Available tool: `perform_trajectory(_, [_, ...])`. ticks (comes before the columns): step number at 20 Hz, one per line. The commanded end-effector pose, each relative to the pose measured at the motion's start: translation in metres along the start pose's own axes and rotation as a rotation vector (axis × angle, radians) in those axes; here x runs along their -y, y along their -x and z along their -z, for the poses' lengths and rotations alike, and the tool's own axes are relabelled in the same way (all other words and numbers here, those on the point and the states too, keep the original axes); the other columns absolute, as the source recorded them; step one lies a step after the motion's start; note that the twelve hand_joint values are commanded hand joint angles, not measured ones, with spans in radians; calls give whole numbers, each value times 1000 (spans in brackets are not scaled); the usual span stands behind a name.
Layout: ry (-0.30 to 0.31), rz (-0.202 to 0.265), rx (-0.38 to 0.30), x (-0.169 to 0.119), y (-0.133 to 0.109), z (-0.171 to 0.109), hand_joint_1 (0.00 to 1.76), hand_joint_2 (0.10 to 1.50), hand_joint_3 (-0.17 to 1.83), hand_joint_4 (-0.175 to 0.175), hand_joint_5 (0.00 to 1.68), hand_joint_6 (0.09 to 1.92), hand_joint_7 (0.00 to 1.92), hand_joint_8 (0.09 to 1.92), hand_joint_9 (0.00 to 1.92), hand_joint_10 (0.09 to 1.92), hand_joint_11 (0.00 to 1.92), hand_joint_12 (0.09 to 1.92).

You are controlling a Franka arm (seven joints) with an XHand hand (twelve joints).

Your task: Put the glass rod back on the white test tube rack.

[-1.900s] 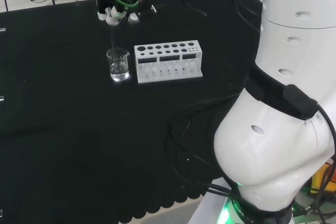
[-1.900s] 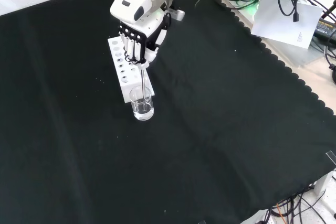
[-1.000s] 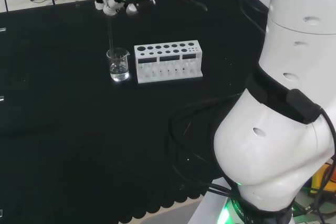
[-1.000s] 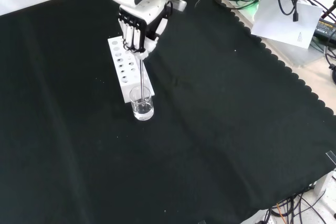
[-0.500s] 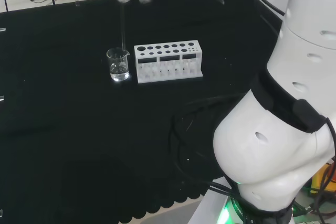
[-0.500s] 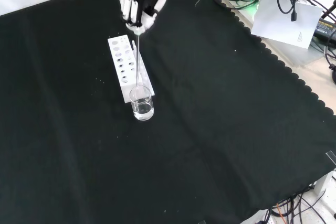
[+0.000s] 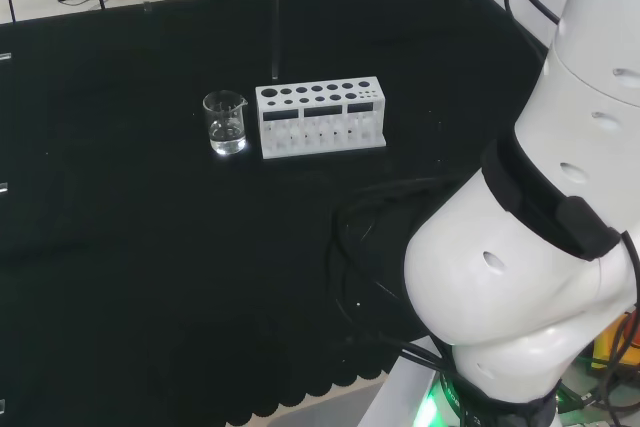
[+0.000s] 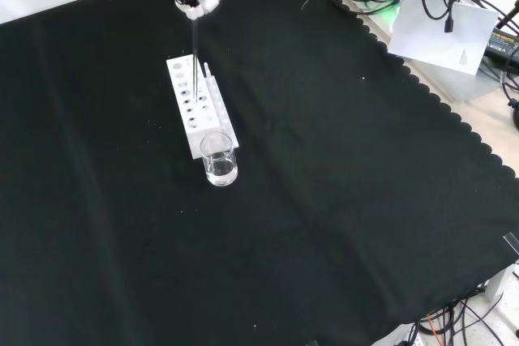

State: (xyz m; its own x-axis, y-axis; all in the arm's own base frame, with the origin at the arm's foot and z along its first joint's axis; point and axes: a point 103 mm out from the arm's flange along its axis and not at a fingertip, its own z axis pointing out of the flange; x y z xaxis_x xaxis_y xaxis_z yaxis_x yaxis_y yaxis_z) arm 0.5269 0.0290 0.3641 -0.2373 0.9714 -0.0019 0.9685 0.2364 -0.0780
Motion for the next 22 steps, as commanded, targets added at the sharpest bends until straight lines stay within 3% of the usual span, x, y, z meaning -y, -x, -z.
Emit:
perform_trajectory(1, [-5, -55, -4, 7, 37, -3, 1413, 1025, 0, -175, 1180, 343, 1065, 898, 1216, 957, 1569, 492])
perform_trajectory(10, [-21, -141, -7, 27, 91, -10, 1413, 1025, 0, -175, 1180, 341, 1065, 898, 1216, 958, 1569, 492])
perform_trajectory(22, [-27, -154, 2, 33, 99, -15, 1413, 1025, 0, -175, 1180, 341, 1065, 898, 1217, 957, 1569, 491])
